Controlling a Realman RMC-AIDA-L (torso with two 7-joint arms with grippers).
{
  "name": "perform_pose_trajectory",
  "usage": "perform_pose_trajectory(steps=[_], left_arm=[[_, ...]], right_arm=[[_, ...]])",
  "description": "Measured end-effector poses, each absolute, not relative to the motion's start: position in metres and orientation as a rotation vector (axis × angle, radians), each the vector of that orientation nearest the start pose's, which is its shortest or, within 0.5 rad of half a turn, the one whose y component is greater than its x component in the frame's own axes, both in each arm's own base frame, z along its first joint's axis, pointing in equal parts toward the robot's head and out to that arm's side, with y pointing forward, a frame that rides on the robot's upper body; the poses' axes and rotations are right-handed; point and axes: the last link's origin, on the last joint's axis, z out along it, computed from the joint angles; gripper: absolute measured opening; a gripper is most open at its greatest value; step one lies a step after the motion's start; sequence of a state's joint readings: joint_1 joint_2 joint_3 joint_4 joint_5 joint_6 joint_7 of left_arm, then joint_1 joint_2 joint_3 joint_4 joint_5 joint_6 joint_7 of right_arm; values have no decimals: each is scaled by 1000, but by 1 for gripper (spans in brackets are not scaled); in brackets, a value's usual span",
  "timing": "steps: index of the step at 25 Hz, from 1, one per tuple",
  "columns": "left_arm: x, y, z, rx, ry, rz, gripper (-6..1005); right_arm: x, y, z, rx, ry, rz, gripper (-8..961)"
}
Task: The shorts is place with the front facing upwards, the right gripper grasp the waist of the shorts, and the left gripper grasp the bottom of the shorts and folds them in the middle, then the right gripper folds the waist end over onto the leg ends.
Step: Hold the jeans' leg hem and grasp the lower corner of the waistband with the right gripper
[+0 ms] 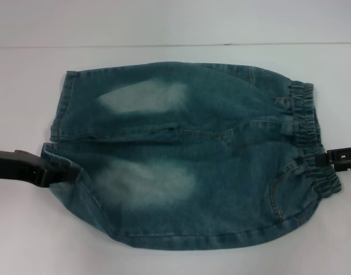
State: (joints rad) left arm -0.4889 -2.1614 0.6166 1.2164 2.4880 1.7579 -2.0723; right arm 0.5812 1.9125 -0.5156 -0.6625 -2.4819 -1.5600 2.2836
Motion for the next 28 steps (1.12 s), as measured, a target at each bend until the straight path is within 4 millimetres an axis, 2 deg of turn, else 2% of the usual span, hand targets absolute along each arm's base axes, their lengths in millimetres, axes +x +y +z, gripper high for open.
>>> perform_pose_trajectory(steps=[24, 28], left_arm=[[-271, 310, 52, -2587, -1255, -144, 52], [-271, 310, 52, -2587, -1255, -146, 52]], right_arm=[[329, 333, 57, -2261, 1840, 243, 830], [330, 333, 58, -2265, 1824, 233, 750]])
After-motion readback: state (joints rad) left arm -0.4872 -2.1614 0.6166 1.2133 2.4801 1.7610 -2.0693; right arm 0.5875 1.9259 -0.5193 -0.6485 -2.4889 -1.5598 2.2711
